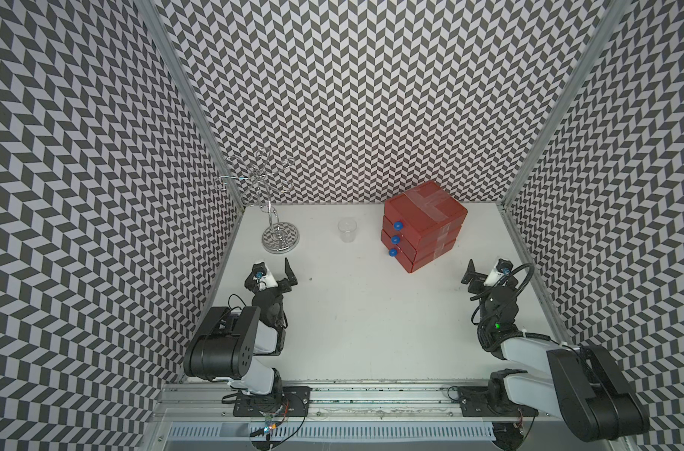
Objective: Place the fruit knives into the drawer by color
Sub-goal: Reset both arms
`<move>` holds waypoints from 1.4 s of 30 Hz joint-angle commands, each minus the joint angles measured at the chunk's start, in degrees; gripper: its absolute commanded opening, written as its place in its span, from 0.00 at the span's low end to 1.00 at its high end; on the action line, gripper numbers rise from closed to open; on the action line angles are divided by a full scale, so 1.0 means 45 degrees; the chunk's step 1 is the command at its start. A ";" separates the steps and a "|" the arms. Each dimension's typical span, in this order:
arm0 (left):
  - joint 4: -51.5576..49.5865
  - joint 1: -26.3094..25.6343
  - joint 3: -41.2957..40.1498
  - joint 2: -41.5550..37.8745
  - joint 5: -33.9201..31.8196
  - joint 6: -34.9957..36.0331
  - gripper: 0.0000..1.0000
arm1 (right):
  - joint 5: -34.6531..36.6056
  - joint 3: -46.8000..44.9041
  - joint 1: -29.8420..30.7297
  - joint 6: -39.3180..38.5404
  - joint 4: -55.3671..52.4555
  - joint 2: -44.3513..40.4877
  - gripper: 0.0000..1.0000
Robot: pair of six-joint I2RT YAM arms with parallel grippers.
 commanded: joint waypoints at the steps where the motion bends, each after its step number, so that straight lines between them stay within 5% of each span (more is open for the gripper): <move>1: -0.0046 -0.0057 0.0250 0.0096 0.0047 0.0188 1.00 | -0.0441 -0.0467 -0.0044 0.0237 0.0342 -0.0761 0.99; 12: -0.1407 -0.0550 0.1019 0.0138 -0.0151 0.0780 1.00 | -0.0699 -0.0799 -0.0088 0.0359 0.0419 -0.1260 0.99; 20: -0.0826 -0.0699 0.0713 0.0115 -0.0496 0.0836 1.00 | -0.0623 0.0066 -0.0251 -0.0468 0.3390 0.1985 1.00; 25: -0.0744 -0.0702 0.0671 0.0140 -0.0471 0.0867 1.00 | -0.1201 -0.0707 -0.0616 -0.0343 0.8584 0.5111 1.00; 30: -0.1211 -0.0672 0.0930 0.0161 -0.0513 0.0816 1.00 | -0.2044 0.1242 -0.0827 -0.0277 0.3839 0.4329 0.99; 42: -0.1784 -0.0502 0.1229 0.0180 -0.0286 0.0646 1.00 | -0.1305 0.0720 -0.0571 -0.0398 0.5114 0.4669 0.99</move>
